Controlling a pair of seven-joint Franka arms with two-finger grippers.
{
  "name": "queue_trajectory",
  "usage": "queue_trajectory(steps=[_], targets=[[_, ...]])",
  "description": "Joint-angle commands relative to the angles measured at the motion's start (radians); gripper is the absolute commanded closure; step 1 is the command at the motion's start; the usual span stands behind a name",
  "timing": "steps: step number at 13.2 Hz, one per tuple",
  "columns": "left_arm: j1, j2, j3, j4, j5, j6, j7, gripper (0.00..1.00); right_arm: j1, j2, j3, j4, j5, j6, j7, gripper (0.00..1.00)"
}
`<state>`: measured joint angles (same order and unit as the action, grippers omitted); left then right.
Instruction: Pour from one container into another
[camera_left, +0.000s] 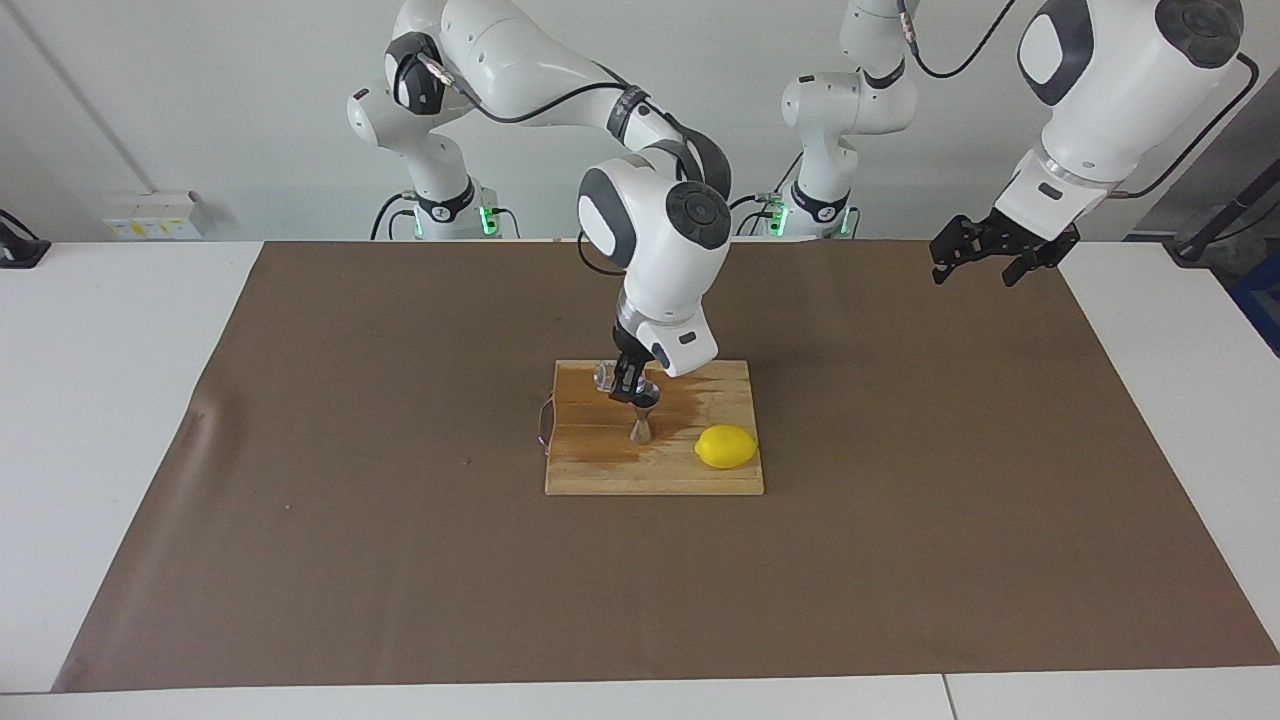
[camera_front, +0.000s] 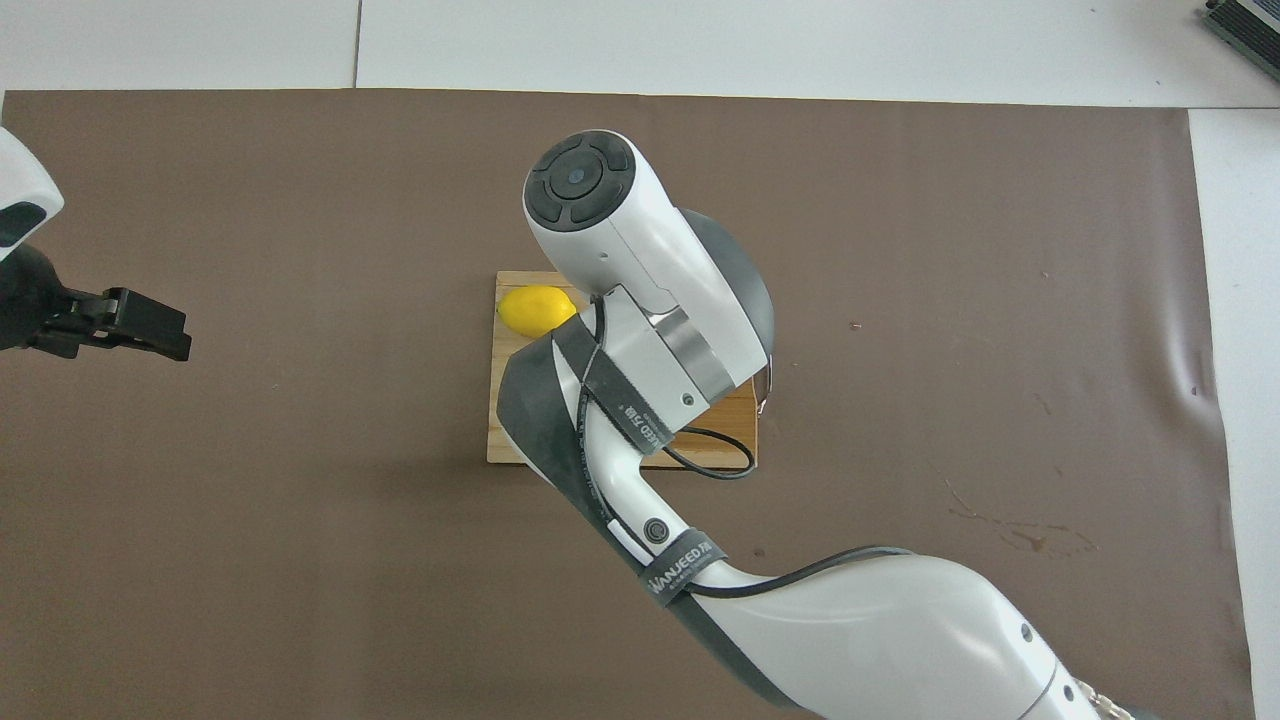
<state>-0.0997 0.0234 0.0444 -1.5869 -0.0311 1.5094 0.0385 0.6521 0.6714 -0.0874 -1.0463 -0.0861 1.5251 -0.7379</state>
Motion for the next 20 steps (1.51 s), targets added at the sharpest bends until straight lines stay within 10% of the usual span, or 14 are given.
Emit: queue_trajectory(steps=[1,20], targets=[[-0.009,-0.034,0.006,-0.039,0.020,0.017,0.000,0.00,0.006,0.022,-0.005,0.043,-0.026,-0.028,0.020,0.80],[-0.009,-0.034,0.006,-0.039,0.020,0.017,0.001,0.00,-0.158,-0.065,0.005,-0.011,0.264,0.101,-0.093,0.75]])
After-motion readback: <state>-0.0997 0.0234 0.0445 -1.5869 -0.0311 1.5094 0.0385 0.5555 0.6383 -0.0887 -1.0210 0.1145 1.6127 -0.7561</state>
